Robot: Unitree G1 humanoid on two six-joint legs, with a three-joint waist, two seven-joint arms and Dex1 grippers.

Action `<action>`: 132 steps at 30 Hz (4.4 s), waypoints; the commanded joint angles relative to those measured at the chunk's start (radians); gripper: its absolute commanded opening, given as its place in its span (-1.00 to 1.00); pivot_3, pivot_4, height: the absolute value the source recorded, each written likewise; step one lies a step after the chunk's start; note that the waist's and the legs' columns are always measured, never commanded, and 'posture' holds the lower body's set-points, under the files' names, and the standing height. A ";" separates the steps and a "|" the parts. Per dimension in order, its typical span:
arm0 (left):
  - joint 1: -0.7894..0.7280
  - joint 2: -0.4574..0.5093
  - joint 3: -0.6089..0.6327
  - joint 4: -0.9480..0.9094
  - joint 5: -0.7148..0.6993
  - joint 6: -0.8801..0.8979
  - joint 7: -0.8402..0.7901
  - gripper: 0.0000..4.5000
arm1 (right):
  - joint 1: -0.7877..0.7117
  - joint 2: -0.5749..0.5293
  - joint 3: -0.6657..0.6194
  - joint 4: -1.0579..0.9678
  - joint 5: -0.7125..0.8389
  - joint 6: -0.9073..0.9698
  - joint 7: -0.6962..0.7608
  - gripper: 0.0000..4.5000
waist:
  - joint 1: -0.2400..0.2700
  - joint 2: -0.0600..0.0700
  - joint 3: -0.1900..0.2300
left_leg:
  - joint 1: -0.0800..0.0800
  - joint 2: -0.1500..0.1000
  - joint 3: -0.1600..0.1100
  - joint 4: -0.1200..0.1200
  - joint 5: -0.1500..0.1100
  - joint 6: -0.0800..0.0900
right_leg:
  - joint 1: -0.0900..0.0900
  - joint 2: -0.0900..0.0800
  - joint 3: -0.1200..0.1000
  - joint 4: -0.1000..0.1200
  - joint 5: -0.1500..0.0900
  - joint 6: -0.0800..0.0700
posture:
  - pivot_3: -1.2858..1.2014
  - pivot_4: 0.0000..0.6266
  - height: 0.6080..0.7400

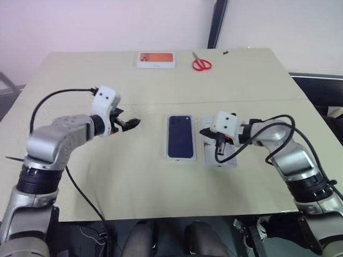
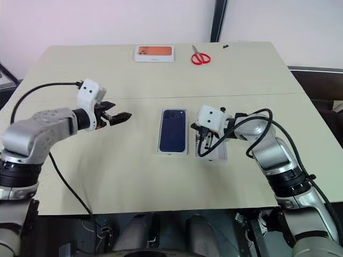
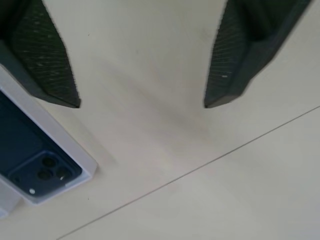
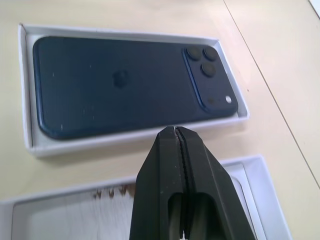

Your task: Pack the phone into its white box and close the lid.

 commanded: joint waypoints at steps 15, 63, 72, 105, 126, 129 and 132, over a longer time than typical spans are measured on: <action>-0.139 -0.045 -0.256 0.116 0.293 -0.155 -0.260 -0.81 | -0.082 0.010 0.145 0.074 -0.219 -0.043 -0.073 -1.00 | -0.004 0.000 0.000 | 0.000 0.000 0.000 0.000 0.000 0.001 | -0.001 0.000 0.000 0.001 0.000 0.000 | 0.03 -0.52 1.00; -0.091 -0.363 -0.459 -0.077 0.374 0.028 -0.414 -0.81 | 0.068 -0.038 0.156 -0.168 -0.343 -0.149 0.180 -1.00 | 0.006 0.001 0.000 | 0.000 0.000 -0.001 0.009 -0.003 0.005 | 0.006 0.000 -0.001 0.000 0.000 0.000 | 0.03 -0.52 1.00; -0.112 -0.429 -0.507 -0.074 0.381 0.040 -0.411 -0.81 | 0.174 -0.102 0.085 -0.291 -0.339 -0.071 0.224 -1.00 | 0.023 0.001 -0.001 | 0.001 0.000 -0.002 0.013 -0.004 0.007 | 0.010 0.000 -0.002 -0.002 0.000 0.000 | 0.03 -0.52 1.00; -0.043 -0.137 -0.187 -0.235 0.210 0.130 -0.428 -0.84 | 0.140 -0.258 -0.183 -0.290 -0.047 0.238 0.268 -0.43 | 0.017 0.002 0.000 | 0.001 0.000 -0.003 0.013 -0.005 0.008 | 0.010 0.000 -0.002 -0.003 0.000 0.000 | 0.03 -0.52 1.00; -0.024 -0.185 0.107 -0.102 0.029 -0.106 -0.376 -0.84 | 0.031 -0.095 -0.095 -0.352 0.163 1.080 -0.140 0.44 | 0.013 0.002 0.000 | 0.000 0.000 -0.003 0.012 -0.005 0.009 | 0.009 -0.001 -0.002 -0.003 0.000 0.000 | 0.03 -0.52 1.00; -0.029 -0.176 0.097 -0.086 0.018 -0.121 -0.403 -0.84 | 0.027 -0.082 -0.104 -0.358 0.191 1.104 -0.178 0.44 | 0.010 0.002 0.000 | 0.000 0.000 -0.003 0.011 -0.005 0.009 | 0.009 -0.001 -0.002 -0.003 0.000 0.000 | 0.03 -0.52 1.00; -0.030 -0.163 0.101 -0.081 -0.032 -0.089 -0.448 -0.84 | 0.018 -0.072 -0.117 -0.344 0.210 1.119 -0.216 0.44 | 0.010 0.003 0.000 | 0.000 0.000 -0.003 0.011 -0.005 0.009 | 0.009 -0.001 -0.002 -0.003 0.000 0.000 | 0.03 -0.52 1.00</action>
